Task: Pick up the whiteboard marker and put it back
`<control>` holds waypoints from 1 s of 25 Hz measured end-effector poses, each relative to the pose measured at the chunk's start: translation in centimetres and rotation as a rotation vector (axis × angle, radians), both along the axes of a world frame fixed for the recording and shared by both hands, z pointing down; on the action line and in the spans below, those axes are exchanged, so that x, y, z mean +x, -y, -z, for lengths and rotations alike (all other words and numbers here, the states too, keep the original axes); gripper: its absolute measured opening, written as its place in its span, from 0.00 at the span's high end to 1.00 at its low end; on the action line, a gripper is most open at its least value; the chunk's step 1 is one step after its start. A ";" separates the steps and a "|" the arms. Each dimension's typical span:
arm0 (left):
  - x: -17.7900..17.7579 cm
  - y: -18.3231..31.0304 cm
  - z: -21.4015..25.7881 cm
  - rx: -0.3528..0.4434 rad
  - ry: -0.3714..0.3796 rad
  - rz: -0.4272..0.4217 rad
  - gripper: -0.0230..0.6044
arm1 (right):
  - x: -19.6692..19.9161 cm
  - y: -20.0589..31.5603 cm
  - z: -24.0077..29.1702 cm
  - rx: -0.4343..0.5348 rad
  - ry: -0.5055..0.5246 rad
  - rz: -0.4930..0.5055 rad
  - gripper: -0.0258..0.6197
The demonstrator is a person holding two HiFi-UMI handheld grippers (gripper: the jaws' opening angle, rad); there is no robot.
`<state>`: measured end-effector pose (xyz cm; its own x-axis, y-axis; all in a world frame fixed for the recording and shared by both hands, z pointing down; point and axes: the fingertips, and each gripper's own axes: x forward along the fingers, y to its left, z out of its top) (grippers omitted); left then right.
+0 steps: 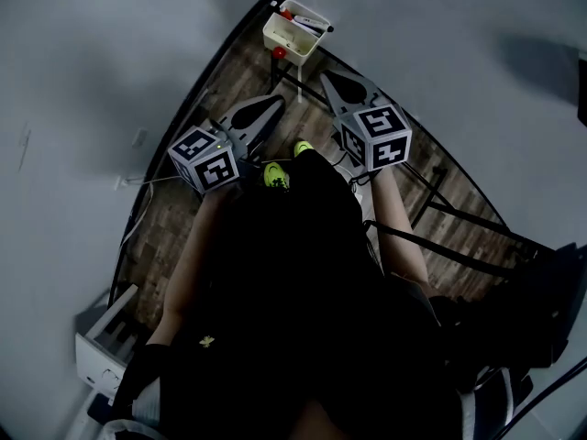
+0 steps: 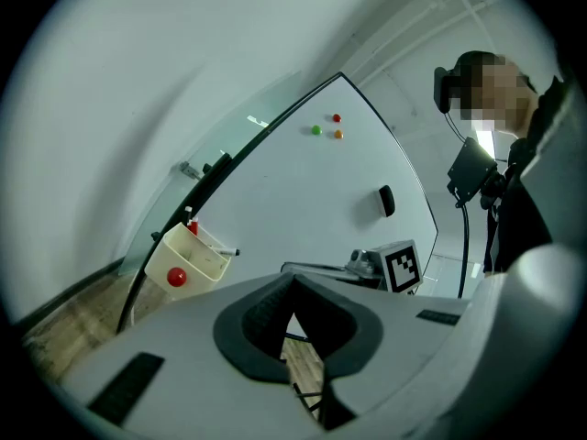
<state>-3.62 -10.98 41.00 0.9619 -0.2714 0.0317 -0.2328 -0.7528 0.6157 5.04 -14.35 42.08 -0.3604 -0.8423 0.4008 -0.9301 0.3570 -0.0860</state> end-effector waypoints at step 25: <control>-0.9 6.2 -1.6 -0.088 0.025 0.105 0.94 | 4.0 8.5 -3.5 -0.056 0.015 -0.077 0.74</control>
<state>-4.50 -17.16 42.55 0.9269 -0.3659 0.0839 -0.3238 -0.6665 0.6715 9.07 -22.85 45.53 -0.3020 -0.8443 0.4427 -0.9530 0.2791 -0.1178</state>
